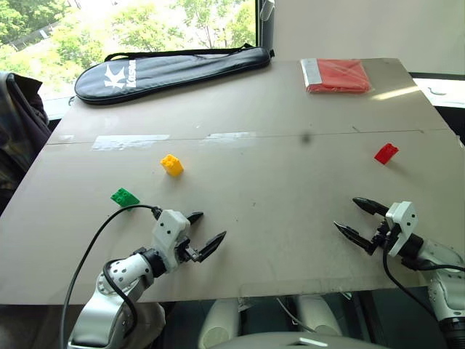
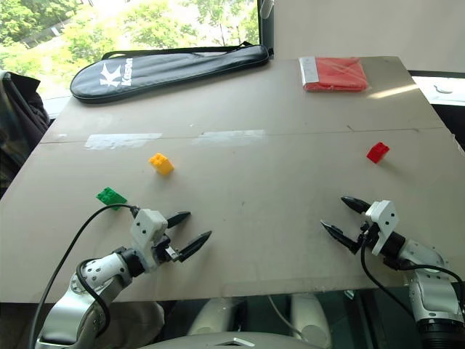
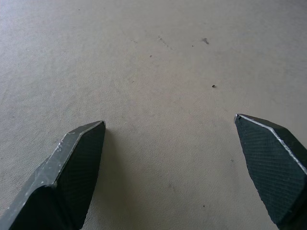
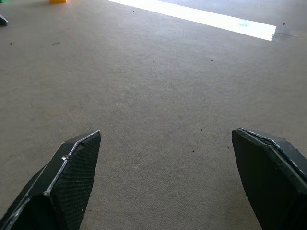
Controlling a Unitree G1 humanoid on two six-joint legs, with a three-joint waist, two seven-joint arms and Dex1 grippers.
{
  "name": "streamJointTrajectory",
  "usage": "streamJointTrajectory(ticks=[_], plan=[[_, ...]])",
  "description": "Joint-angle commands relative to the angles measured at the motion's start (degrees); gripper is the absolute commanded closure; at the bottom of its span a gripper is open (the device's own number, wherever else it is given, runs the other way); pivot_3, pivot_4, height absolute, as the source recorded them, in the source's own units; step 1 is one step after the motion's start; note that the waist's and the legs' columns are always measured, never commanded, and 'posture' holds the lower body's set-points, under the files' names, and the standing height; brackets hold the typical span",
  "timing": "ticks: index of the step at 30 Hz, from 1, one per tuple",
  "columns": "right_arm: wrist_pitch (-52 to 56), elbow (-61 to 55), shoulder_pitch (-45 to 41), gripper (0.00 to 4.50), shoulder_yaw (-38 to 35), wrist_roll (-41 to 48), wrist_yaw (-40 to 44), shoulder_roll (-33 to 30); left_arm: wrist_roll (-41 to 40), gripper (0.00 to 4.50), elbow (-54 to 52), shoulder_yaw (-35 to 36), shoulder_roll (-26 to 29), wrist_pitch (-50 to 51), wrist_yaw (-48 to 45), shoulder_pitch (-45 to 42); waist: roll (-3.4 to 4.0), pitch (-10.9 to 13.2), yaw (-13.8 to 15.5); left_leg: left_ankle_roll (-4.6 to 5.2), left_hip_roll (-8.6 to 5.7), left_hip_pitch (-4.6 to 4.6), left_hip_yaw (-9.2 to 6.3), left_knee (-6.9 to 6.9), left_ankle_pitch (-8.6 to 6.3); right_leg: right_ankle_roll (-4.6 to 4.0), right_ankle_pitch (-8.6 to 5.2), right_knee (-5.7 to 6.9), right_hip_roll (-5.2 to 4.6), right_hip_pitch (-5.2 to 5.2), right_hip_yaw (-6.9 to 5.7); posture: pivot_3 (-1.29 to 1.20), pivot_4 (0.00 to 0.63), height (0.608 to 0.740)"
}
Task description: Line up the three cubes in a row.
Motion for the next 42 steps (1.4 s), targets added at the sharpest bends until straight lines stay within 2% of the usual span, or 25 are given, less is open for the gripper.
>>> streamJointTrajectory(ticks=[1,22,27,30,32,37,42], plan=[[-0.9,-0.64,0.07,0.0,-0.23,0.69,0.35,-0.01,-0.17,0.08,-1.56,0.36,0.27,0.59,-0.07,0.75,0.0,0.0,0.0,0.0,0.0,0.0,0.0,0.0,0.0,0.0,0.0,0.0,0.0,0.0,0.0,0.0,0.15,0.74],[-0.48,-0.56,-0.12,0.0,-0.47,0.79,0.29,-0.32,-0.76,0.08,-1.34,1.13,0.59,-0.41,-1.42,0.61,0.0,0.0,0.0,0.0,0.0,-0.01,0.0,0.0,0.0,0.0,0.0,0.0,0.0,0.0,0.0,0.0,0.15,0.74],[-0.19,-0.82,-1.44,0.0,-3.43,1.85,-3.31,0.22,-1.33,0.08,-1.81,1.18,1.16,-0.13,-2.11,-1.88,0.0,0.0,0.02,0.0,0.0,-0.01,-0.01,0.0,0.0,0.0,0.0,0.0,0.0,0.0,-0.01,0.0,0.15,0.74],[1.65,0.28,-4.39,0.0,-6.19,-0.67,-10.93,-0.63,-4.37,0.08,-3.66,1.31,2.25,1.54,-4.4,-5.26,0.0,0.0,0.02,0.0,-0.01,-0.01,0.01,0.02,0.0,0.0,0.0,0.02,0.0,0.0,0.0,0.0,0.15,0.74],[5.07,3.72,-8.93,0.0,-6.12,-5.03,-15.18,-4.04,-9.77,0.08,-5.53,1.31,4.97,7.21,-7.6,-9.9,-0.01,0.01,0.01,-0.01,-0.04,-0.02,0.01,0.09,0.0,0.0,0.0,0.09,-0.01,-0.01,0.01,0.0,0.15,0.74],[15.37,12.25,-20.0,0.0,-6.44,-3.45,-16.84,-7.69,-14.33,0.08,-7.0,0.24,10.32,13.96,-11.58,-20.71,-0.03,0.04,-0.19,0.0,-0.23,-0.03,0.01,0.34,0.0,-0.01,-0.01,0.4,0.04,-0.02,0.0,0.0,0.15,0.74],[14.78,22.95,-29.16,0.0,-6.36,-3.63,-17.78,-6.44,-16.78,0.08,-7.63,1.32,12.89,17.67,-12.84,-27.33,-0.05,0.08,-0.39,-0.01,-0.21,-0.19,-0.01,0.32,0.0,-0.03,-0.02,0.44,0.07,-0.21,0.02,0.0,0.15,0.74]])
